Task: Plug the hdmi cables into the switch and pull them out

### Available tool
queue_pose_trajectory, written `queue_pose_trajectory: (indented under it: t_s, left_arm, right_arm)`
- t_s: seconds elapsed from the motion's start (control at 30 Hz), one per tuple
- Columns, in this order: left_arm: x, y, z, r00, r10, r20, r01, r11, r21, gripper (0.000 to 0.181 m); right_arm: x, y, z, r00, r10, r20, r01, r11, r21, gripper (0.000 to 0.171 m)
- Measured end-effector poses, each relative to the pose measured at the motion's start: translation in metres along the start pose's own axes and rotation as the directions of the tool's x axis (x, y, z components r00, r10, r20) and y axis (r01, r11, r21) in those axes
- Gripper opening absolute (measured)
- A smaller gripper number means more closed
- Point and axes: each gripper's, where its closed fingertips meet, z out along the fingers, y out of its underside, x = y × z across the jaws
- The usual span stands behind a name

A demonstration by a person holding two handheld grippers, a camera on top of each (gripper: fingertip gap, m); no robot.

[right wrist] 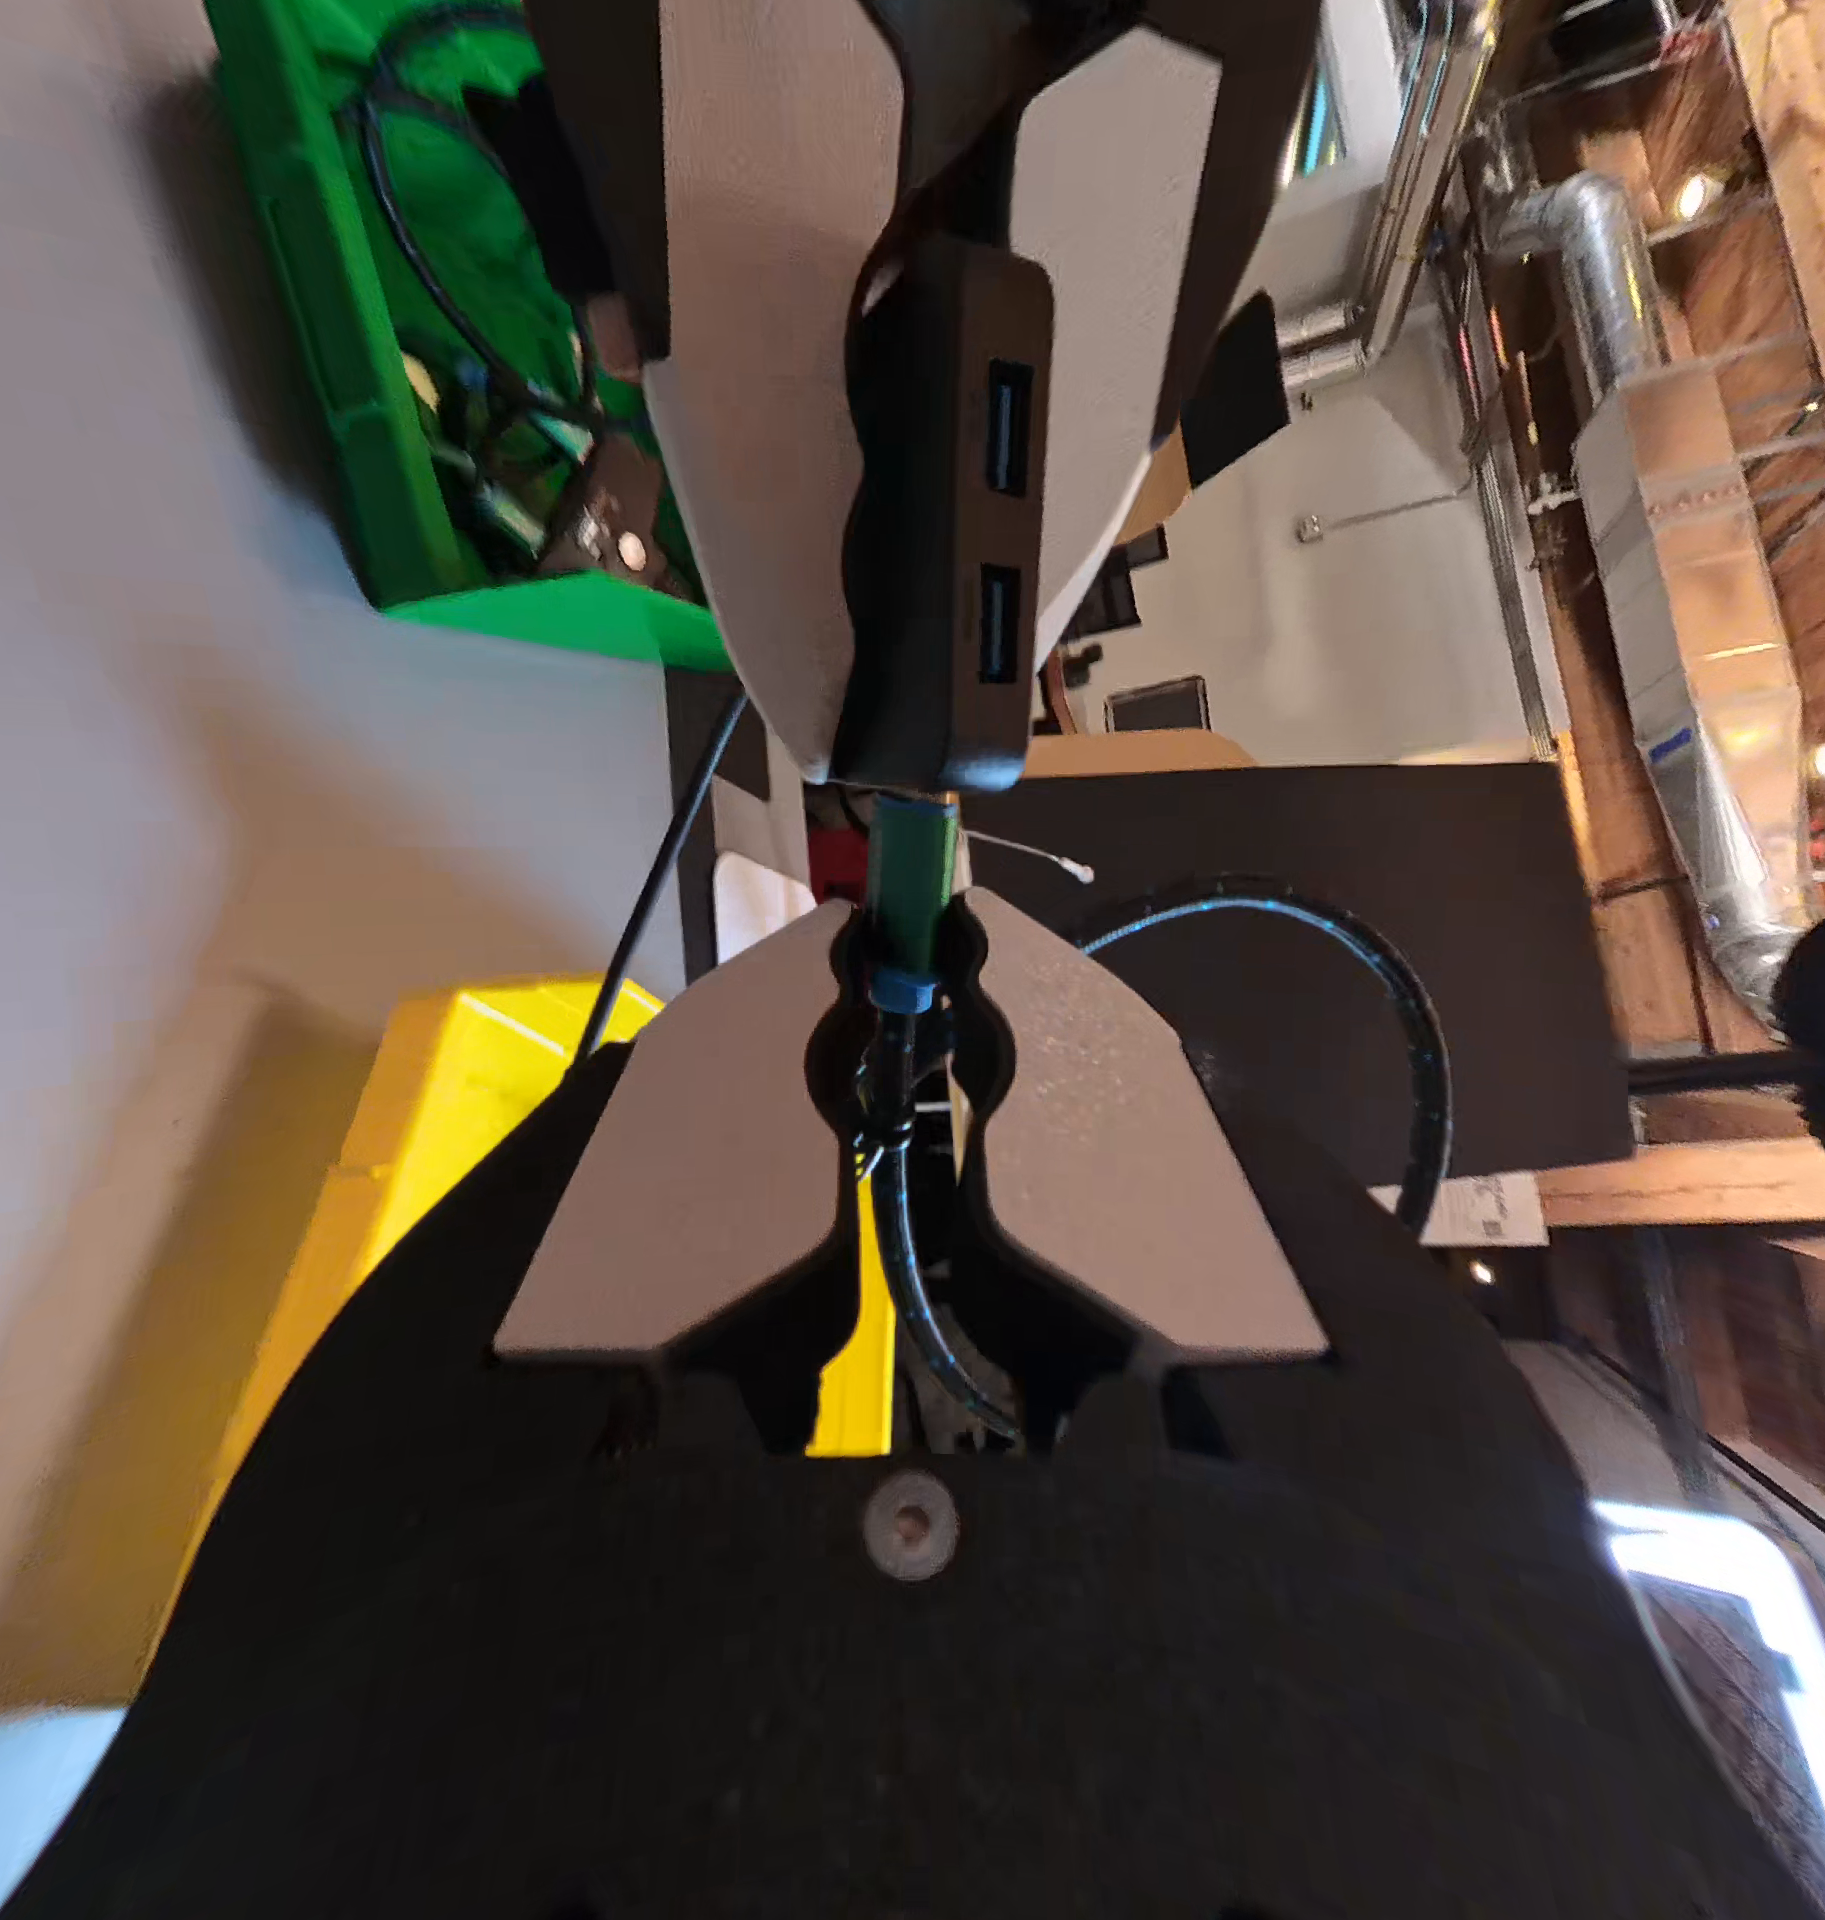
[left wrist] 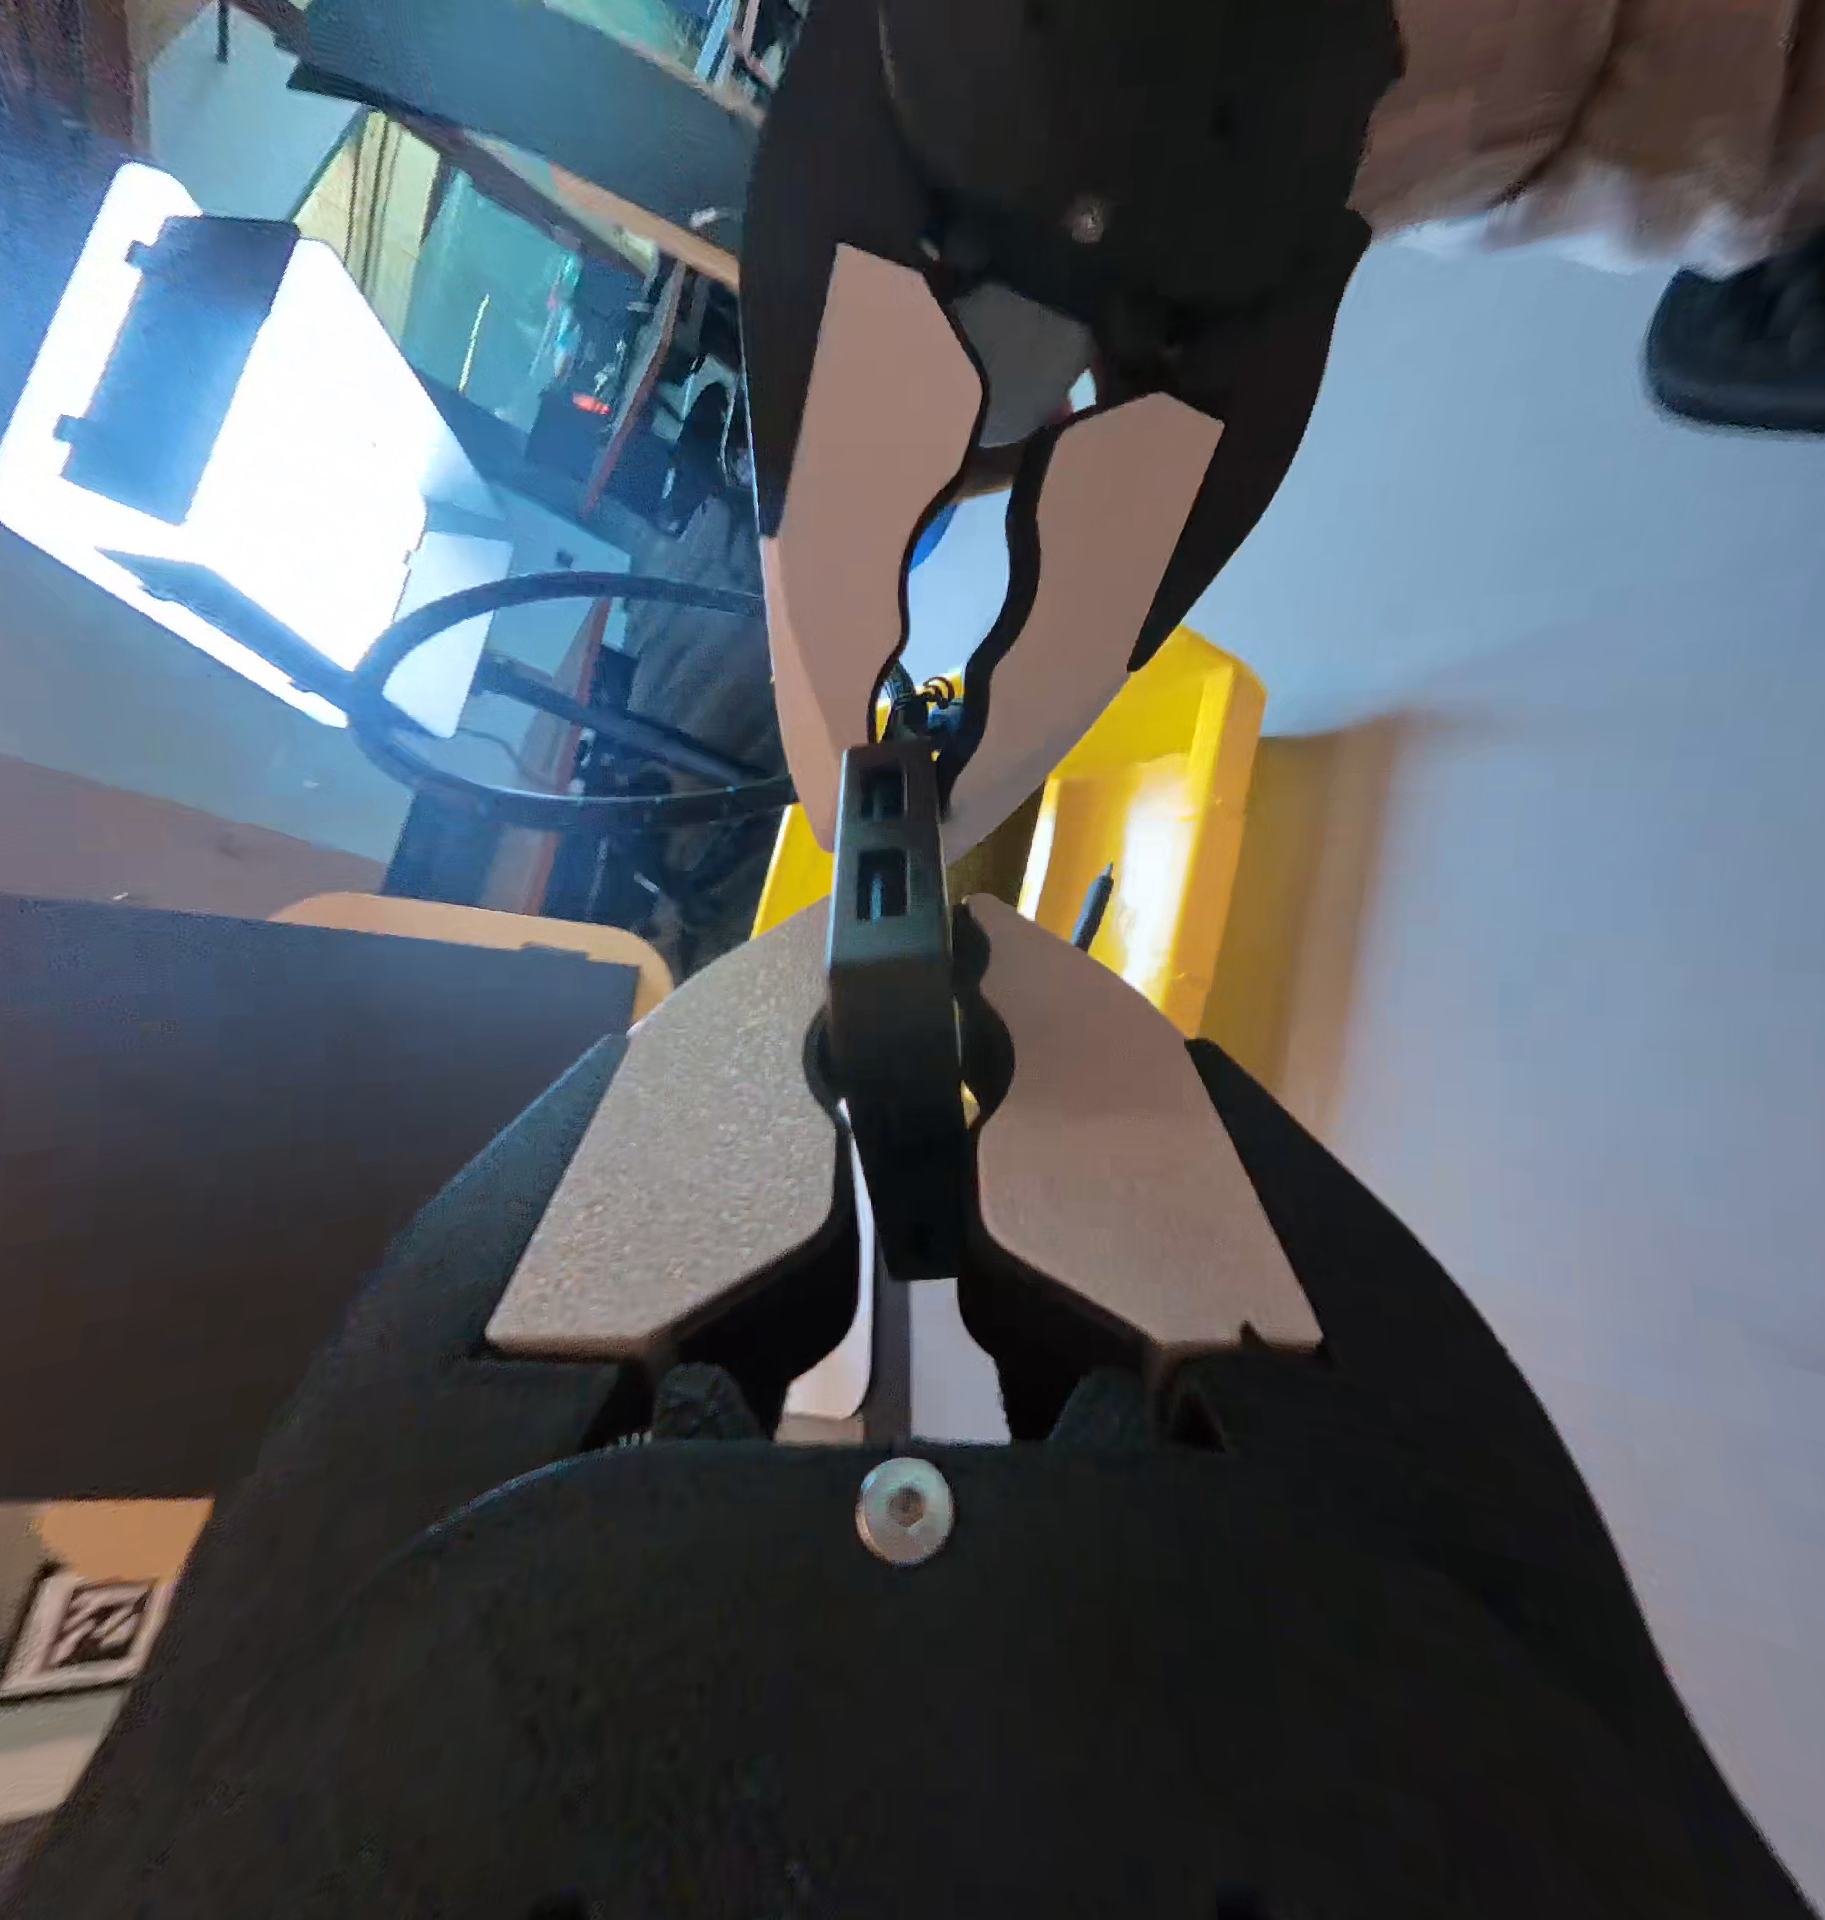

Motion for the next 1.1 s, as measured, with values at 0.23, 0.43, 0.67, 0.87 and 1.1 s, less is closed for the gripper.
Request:
queue_pose_trajectory:
  t_s: [0.23, 0.43, 0.67, 0.87, 1.1]
  left_arm:
    - [-0.004, 0.002, 0.002, 0.991, 0.121, 0.064, -0.118, 0.992, -0.049, 0.015]
    - [-0.003, -0.005, -0.002, 0.984, 0.168, 0.066, -0.165, 0.985, -0.051, 0.015]
    - [0.000, -0.005, -0.002, 0.986, 0.161, 0.047, -0.157, 0.985, -0.077, 0.015]
    - [0.006, -0.007, -0.008, 0.992, 0.123, -0.010, -0.123, 0.991, -0.046, 0.014]
    - [0.012, -0.009, -0.017, 0.995, 0.055, -0.084, -0.053, 0.998, 0.023, 0.014]
  right_arm:
    - [-0.001, -0.005, -0.007, 1.000, 0.009, 0.013, -0.009, 1.000, -0.004, 0.013]
    - [-0.001, -0.007, -0.008, 0.999, 0.024, 0.041, -0.024, 1.000, -0.003, 0.012]
    - [-0.007, 0.005, -0.004, 0.989, 0.099, 0.110, -0.101, 0.995, 0.011, 0.012]
    - [-0.016, -0.001, -0.006, 0.973, 0.135, 0.190, -0.142, 0.989, 0.027, 0.013]
    - [-0.022, -0.013, -0.011, 0.949, 0.175, 0.261, -0.201, 0.977, 0.075, 0.013]
